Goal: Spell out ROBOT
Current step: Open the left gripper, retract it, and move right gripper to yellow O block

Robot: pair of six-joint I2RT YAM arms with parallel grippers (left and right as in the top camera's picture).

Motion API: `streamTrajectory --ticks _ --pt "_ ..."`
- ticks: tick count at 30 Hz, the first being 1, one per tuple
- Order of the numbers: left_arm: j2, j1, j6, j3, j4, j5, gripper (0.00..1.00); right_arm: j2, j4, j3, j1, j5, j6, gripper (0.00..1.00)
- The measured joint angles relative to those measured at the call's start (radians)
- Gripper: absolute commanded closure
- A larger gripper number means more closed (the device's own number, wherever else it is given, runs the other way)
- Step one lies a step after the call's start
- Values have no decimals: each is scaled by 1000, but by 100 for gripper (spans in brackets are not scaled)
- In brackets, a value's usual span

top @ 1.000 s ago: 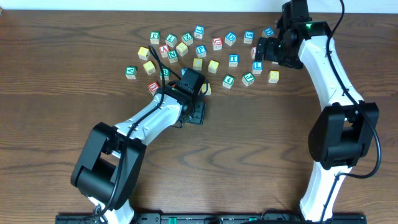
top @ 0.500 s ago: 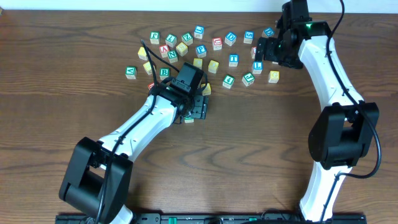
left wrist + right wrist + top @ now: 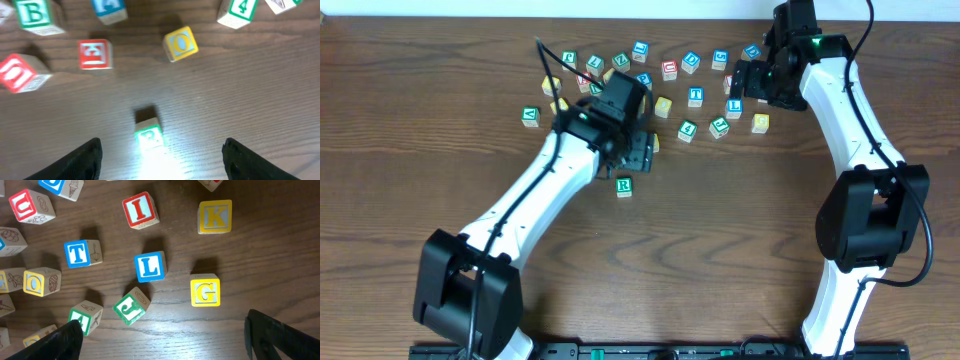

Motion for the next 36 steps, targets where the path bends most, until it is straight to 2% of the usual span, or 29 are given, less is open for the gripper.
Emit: streamTrajectory --ticks 18,36 --pt "-3 248 0 366 -265 0 24 0 0 0 0 0 0 1" --pt "-3 271 0 374 -285 0 24 0 0 0 0 0 0 1"
